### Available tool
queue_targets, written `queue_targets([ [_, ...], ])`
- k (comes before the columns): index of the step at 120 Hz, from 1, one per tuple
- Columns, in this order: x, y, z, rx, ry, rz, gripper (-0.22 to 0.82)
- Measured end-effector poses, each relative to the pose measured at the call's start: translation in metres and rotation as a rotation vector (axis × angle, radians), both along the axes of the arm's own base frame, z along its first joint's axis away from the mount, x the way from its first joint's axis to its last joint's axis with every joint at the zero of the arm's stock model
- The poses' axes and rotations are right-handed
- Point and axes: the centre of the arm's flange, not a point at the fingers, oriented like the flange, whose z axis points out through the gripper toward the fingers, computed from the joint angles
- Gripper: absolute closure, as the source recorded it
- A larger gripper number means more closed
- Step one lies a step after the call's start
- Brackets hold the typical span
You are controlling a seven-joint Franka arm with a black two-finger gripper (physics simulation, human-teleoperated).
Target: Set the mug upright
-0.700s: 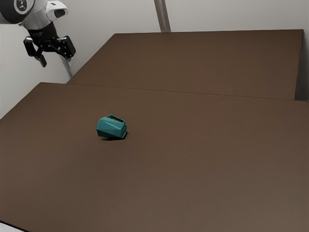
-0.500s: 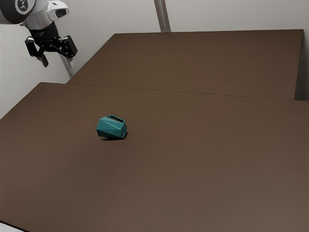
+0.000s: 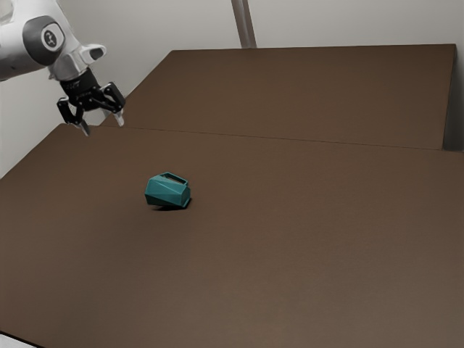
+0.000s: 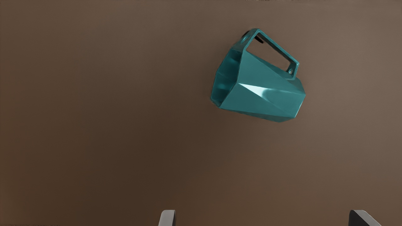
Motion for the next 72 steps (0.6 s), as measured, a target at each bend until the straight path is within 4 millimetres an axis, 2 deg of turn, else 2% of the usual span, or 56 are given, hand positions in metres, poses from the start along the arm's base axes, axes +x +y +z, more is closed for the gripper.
queue_targets([
  [11,0.009,0.018,-0.032,-0.068,0.021,0.044,0.0],
  [28,0.023,0.032,-0.083,-0.172,0.051,0.088,0.0],
  [53,0.037,0.03,-0.141,-0.309,0.078,0.11,0.0],
  [72,0.042,0.038,-0.18,-0.372,0.1,0.127,0.0],
])
